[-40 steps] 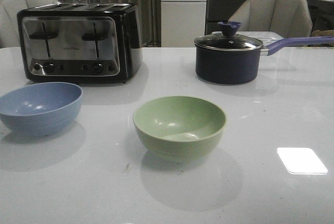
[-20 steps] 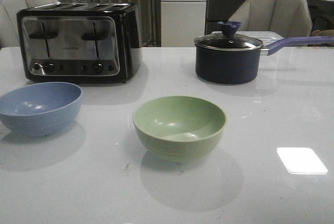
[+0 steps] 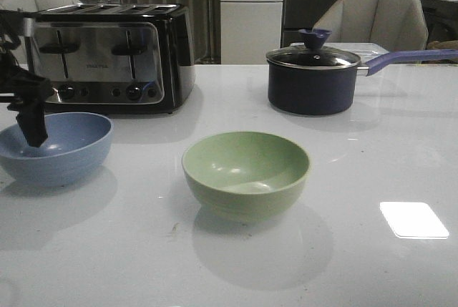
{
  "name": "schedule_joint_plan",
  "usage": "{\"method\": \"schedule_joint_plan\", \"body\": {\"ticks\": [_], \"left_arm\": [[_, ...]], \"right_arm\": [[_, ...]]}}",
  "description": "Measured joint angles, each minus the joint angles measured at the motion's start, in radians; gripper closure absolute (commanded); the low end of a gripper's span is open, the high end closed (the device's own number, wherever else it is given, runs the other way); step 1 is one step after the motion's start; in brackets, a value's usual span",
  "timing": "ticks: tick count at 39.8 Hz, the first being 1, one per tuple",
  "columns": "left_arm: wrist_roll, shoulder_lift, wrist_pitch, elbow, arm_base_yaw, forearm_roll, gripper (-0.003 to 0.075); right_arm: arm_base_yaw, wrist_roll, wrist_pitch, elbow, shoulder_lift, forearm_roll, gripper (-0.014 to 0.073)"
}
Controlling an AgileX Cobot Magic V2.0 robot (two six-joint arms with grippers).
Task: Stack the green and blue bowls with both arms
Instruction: 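Grasp the rim of the light blue bowl with the left gripper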
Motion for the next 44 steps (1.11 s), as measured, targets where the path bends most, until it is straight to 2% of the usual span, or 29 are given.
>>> {"method": "schedule_joint_plan", "body": {"ticks": [2,7,13,20,27,37,44], "left_arm": [[-0.004,0.017,-0.002,0.000,0.000,0.000,0.0170],[-0.008,0.033,-0.002,0.000,0.000,0.000,0.0346],[-0.010,0.033,-0.002,-0.002,0.000,-0.003,0.0506],[-0.010,0.033,-0.002,-0.004,0.000,-0.006,0.0625],[-0.016,0.028,0.002,-0.016,0.000,-0.026,0.0622],[0.003,-0.051,0.102,-0.064,-0.012,-0.040,0.0622],[0.091,-0.137,0.188,-0.151,-0.088,-0.093,0.0622]], "right_arm": [[0.000,0.000,0.000,0.000,0.000,0.000,0.0213],[0.000,0.000,0.000,0.000,0.000,0.000,0.0213],[0.000,0.000,0.000,0.000,0.000,0.000,0.0213],[0.000,0.000,0.000,0.000,0.000,0.000,0.0213],[0.000,0.000,0.000,0.000,0.000,0.000,0.0213],[0.000,0.000,0.000,0.000,0.000,0.000,0.0213],[0.000,0.000,0.000,0.000,0.000,0.000,0.0213]]}}
